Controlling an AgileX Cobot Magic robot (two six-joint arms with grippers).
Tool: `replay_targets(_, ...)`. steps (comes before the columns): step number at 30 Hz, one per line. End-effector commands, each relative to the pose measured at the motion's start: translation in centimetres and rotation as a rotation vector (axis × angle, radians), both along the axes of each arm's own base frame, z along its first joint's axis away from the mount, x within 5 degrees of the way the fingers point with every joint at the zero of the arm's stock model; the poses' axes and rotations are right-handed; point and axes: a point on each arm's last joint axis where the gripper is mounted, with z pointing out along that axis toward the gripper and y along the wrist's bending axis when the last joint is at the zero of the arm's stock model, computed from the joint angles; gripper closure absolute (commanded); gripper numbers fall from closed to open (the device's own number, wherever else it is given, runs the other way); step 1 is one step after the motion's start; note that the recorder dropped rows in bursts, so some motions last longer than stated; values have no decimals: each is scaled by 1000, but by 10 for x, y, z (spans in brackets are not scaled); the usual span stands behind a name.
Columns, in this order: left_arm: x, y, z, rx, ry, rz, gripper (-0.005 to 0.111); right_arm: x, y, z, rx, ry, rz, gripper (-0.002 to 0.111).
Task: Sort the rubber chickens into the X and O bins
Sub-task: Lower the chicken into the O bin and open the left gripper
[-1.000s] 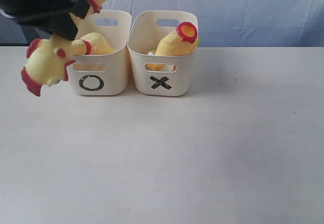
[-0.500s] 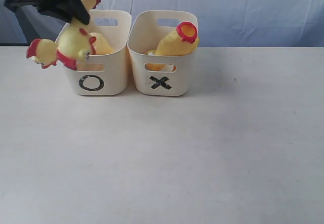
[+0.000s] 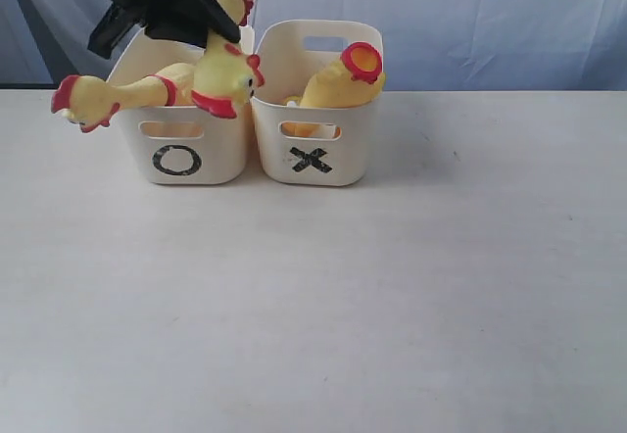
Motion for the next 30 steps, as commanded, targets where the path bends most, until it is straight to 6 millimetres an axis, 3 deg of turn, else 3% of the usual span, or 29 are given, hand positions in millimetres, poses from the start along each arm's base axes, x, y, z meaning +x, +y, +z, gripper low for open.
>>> replay_targets(1, 4, 9, 10, -105, 77, 129, 107, 0, 0, -1, 2, -5, 0, 109)
replay_targets(6, 12, 28, 11, -149, 91, 189, 107, 0, 0, -1, 13, 2, -1, 109)
replay_targets(12, 18, 28, 5, -202, 109, 180, 107, 0, 0, -1, 14, 2, -1, 109)
replay_targets(19, 30, 25, -16, -199, 116, 142, 107, 0, 0, -1, 14, 4, -1, 109)
replay_targets(30, 35, 35, -24, -147, 89, 136, 107, 0, 0, -2, 13, 6, -1, 109)
